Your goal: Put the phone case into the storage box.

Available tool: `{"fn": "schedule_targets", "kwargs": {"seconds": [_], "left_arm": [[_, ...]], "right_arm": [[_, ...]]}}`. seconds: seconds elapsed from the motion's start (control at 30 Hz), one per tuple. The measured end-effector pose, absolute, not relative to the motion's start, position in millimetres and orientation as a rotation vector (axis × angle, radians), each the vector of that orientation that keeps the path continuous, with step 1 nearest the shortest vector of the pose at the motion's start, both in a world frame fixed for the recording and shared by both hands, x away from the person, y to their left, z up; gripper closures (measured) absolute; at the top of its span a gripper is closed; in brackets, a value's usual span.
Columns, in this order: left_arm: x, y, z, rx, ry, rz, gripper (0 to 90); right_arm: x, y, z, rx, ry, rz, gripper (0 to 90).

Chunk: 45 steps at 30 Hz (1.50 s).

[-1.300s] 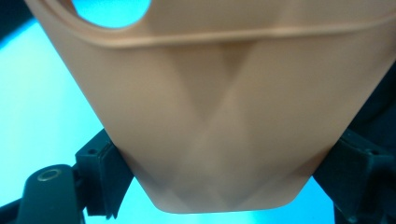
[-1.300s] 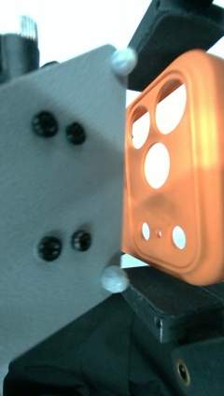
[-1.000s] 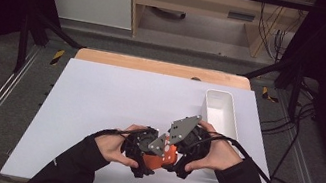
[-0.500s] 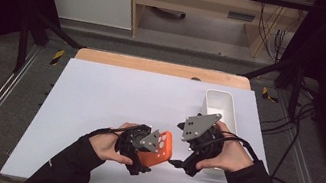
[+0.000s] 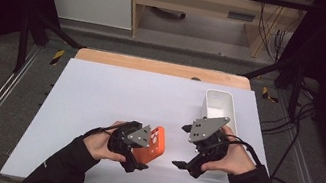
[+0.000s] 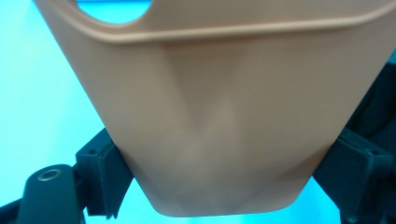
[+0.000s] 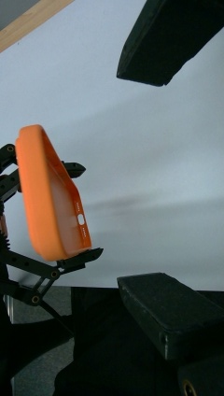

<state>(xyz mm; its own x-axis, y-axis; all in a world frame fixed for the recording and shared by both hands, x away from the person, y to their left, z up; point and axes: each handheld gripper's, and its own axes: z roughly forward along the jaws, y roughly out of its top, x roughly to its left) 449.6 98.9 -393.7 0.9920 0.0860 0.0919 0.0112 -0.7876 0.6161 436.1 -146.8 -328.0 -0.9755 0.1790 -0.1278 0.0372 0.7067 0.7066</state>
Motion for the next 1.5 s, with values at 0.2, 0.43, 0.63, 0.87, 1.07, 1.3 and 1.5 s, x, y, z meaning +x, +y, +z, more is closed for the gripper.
{"fn": "schedule_targets", "kwargs": {"seconds": [0.2,0.43,0.63,0.87,1.07,1.3,1.5], "left_arm": [[450.0,103.8,-398.3,2.444,0.075,0.141,14.5],[451.0,107.8,-403.0,2.408,0.082,0.142,14.4],[451.1,107.6,-403.6,2.373,0.069,0.13,14.4],[450.9,106.7,-401.2,2.324,0.06,0.139,14.4],[452.1,108.0,-397.9,2.277,0.073,0.136,14.4],[451.9,106.4,-397.2,2.256,0.057,0.133,14.4],[451.8,102.8,-396.4,2.236,0.044,0.125,14.4]], "right_arm": [[437.6,-151.0,-337.3,0.208,2.72,1.17,3.3],[437.5,-154.4,-343.9,0.224,2.714,1.211,3.1],[437.5,-157.7,-348.8,0.241,2.699,1.263,2.9],[436.6,-156.2,-353.5,0.224,2.691,1.311,3.0],[436.9,-153.3,-355.1,0.216,2.688,1.348,2.9],[435.7,-151.0,-354.8,0.203,2.685,1.385,3.2],[435.3,-149.7,-354.6,0.195,2.682,1.385,3.3]]}}
